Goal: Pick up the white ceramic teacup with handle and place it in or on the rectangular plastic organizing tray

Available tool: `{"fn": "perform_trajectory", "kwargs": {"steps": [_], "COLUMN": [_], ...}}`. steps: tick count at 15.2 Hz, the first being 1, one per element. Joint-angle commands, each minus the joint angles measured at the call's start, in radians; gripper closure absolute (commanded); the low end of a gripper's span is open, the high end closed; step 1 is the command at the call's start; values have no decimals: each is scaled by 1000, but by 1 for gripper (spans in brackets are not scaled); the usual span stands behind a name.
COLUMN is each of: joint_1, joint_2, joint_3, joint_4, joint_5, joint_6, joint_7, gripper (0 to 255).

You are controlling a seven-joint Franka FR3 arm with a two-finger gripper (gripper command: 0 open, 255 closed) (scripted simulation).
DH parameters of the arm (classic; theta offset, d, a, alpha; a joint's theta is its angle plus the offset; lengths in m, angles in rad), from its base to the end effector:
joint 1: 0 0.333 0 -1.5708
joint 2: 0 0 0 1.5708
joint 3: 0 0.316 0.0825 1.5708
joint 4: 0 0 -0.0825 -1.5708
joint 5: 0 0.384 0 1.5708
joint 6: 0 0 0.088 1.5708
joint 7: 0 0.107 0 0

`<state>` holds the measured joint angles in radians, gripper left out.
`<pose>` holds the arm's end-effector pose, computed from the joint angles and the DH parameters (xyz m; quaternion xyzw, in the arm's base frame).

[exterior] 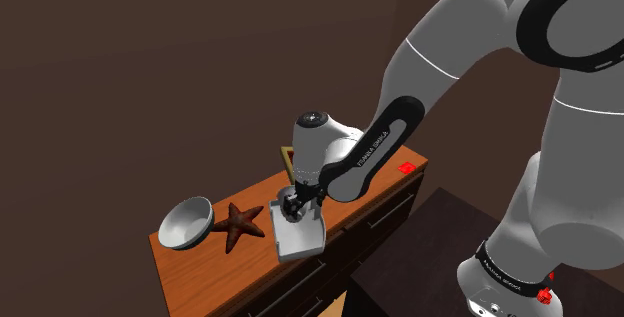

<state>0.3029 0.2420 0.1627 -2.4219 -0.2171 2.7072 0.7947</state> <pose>0.4405 0.2322 0.2154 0.9968 -0.0698 0.0370 0.0085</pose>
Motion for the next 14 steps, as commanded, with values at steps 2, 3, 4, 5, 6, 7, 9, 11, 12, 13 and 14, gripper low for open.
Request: {"fn": "perform_trajectory", "kwargs": {"steps": [2, 3, 4, 5, 6, 7, 9, 11, 12, 13, 14], "joint_1": [0, -6, -11, -14, -15, -14, -14, -14, -14, -14, -14], "joint_2": [0, -35, -69, -103, -129, -129, -129, -129, -129, -129, -129], "joint_3": [0, 11, 21, 28, 33, 32, 32, 32, 32, 32, 32], "joint_4": [0, -4, -7, -8, -7, -7, -7, -7, -7, -7, -7], "joint_5": [0, 20, 40, 59, 73, 73, 74, 74, 74, 74, 74], "joint_6": [0, -30, -61, -92, -117, -117, -117, -117, -117, -117, -117], "joint_7": [0, -15, -29, -42, -53, -53, -53, -53, -53, -53, -53], "gripper": [0, 0, 0, 0, 0, 0, 0, 0, 0, 0, 0]}}
